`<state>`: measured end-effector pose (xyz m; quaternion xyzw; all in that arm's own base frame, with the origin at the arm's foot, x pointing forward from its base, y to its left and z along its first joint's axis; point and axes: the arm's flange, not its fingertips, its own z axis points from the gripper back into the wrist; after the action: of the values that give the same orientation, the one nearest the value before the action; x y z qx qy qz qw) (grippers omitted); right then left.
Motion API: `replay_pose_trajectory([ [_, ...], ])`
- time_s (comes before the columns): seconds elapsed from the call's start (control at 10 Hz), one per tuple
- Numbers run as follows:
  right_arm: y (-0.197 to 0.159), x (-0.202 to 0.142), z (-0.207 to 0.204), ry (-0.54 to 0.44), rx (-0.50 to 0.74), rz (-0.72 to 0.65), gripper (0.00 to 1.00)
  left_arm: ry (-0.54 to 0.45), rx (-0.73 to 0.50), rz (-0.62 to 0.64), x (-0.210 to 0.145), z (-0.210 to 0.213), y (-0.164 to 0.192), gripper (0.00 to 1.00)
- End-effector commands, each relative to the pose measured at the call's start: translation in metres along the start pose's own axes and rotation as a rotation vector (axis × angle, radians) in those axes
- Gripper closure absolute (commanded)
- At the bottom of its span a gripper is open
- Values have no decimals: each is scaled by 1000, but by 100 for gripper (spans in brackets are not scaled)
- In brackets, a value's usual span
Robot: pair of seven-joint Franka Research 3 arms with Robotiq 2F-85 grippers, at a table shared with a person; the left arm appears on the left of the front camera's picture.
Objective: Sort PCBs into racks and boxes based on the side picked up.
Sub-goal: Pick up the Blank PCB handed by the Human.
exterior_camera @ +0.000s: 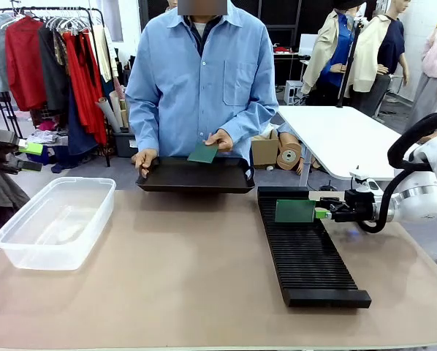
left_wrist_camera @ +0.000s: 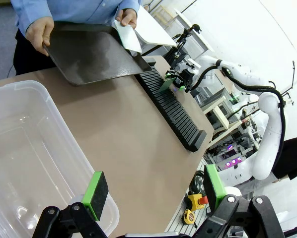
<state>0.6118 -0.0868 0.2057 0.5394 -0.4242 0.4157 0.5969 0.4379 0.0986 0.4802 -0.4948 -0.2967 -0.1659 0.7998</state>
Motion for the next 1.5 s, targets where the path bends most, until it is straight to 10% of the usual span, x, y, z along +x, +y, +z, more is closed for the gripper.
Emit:
replay_pose_trajectory([
  [0.0,0,1,0,2,-3,5,0,-5,-5,-2,0,1,-1,0],
  [0.8,33,90,-12,10,12,-34,0,-5,-5,-2,0,1,-1,0],
  [1.4,147,145,-45,-35,-7,-302,0,-5,-5,-2,0,1,-1,0],
])
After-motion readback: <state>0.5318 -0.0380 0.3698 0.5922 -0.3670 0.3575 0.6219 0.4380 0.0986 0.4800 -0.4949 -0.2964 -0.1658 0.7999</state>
